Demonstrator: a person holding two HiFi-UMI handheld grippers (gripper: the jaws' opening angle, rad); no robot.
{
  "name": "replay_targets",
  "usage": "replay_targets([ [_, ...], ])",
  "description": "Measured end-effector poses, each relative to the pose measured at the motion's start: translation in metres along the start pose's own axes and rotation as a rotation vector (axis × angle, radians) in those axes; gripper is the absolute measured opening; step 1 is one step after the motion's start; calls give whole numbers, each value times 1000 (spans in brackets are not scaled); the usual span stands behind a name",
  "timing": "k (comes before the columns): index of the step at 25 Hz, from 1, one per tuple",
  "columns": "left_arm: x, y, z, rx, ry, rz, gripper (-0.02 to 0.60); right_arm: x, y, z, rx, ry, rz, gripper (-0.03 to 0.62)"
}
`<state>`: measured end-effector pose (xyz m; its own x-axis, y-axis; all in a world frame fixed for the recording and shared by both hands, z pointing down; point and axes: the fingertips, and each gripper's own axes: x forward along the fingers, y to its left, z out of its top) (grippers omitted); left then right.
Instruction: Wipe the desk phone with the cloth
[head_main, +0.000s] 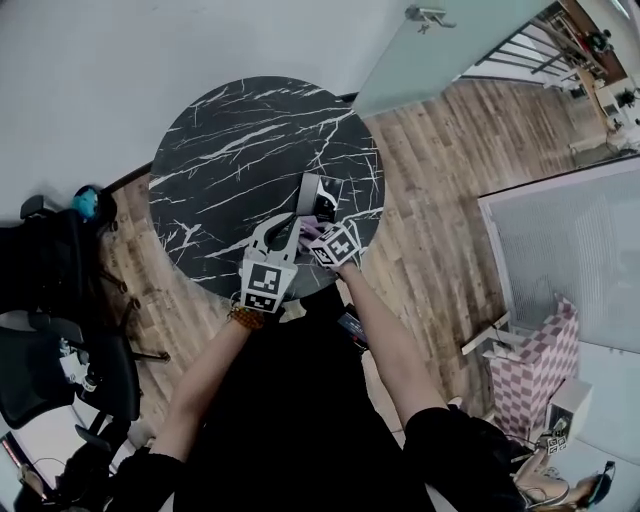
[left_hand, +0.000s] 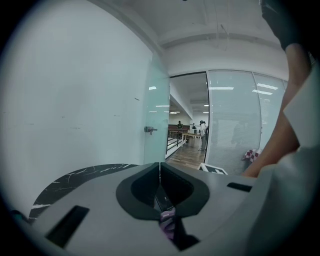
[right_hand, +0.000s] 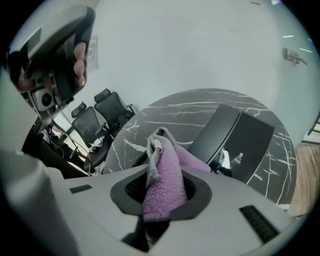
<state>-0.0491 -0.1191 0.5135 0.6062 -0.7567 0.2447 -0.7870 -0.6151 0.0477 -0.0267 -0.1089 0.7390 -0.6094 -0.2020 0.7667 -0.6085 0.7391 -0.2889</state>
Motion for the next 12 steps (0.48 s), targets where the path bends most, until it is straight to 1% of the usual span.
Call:
replay_targets([
  [3,4,-10,-5,-18,21,4,20,-24,-1,17,-25,-67,5,75],
  [5,9,-16,-5,-1,40,2,20,-42,-8,25,-29,-109,6,75],
  [8,21,-17,5,39,53,6,20,-73,-28,48,-17,-206,0,75],
  [12,32,-14,18,45,41,55,20,-108,-54,76,-60,-300,-30,75],
])
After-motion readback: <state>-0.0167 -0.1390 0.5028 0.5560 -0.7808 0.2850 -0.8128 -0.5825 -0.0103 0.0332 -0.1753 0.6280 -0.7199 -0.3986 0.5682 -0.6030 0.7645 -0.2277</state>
